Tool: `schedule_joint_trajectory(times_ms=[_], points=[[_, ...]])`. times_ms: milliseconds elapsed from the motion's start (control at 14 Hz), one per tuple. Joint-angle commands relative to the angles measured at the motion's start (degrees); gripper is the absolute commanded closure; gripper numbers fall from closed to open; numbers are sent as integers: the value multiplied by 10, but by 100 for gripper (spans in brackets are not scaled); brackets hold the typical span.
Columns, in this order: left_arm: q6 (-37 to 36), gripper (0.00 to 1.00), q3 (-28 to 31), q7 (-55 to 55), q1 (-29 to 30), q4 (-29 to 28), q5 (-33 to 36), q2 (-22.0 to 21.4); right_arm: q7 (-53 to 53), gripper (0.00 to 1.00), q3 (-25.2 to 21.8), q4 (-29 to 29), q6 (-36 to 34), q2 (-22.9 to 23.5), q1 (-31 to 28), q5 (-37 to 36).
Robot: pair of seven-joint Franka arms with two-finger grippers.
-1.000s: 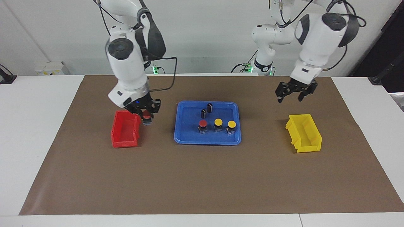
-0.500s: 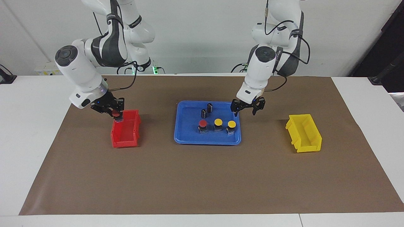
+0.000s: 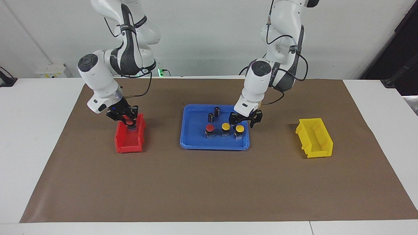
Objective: Sort red and yellow buttons by color
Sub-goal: 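Grasp the yellow button with the left gripper and lift it toward the yellow bin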
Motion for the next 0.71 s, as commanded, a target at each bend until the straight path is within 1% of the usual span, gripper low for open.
schedule_joint_trajectory(times_ms=[0, 71, 143, 357, 429, 500, 571, 643], points=[[9, 31, 9, -9, -11, 2, -4, 5, -26, 65, 0, -34, 23, -19, -1, 17], [9, 57, 9, -14, -11, 2, -4, 5, -26, 65, 0, -44, 35, -21, -1, 18], [12, 98, 9, -30, -12, 2, -4, 5, -26, 65, 0, -50, 47, -21, -1, 17], [21, 99, 10, -40, -17, 7, -4, 12, -54, 61, -1, -54, 47, -19, -8, 17], [14, 99, 10, -41, -17, 15, -4, 13, -55, 55, -1, -54, 47, -19, -9, 18], [-14, 98, 10, -42, -16, 40, -4, 14, -53, 34, -1, -54, 46, -20, -9, 18], [-59, 99, 11, -41, -12, 72, -4, 15, -52, 27, -1, -53, 45, -19, -9, 18], [-112, 99, 12, -32, -8, 103, -3, 9, -53, 26, -1, -50, 41, -18, -9, 17]])
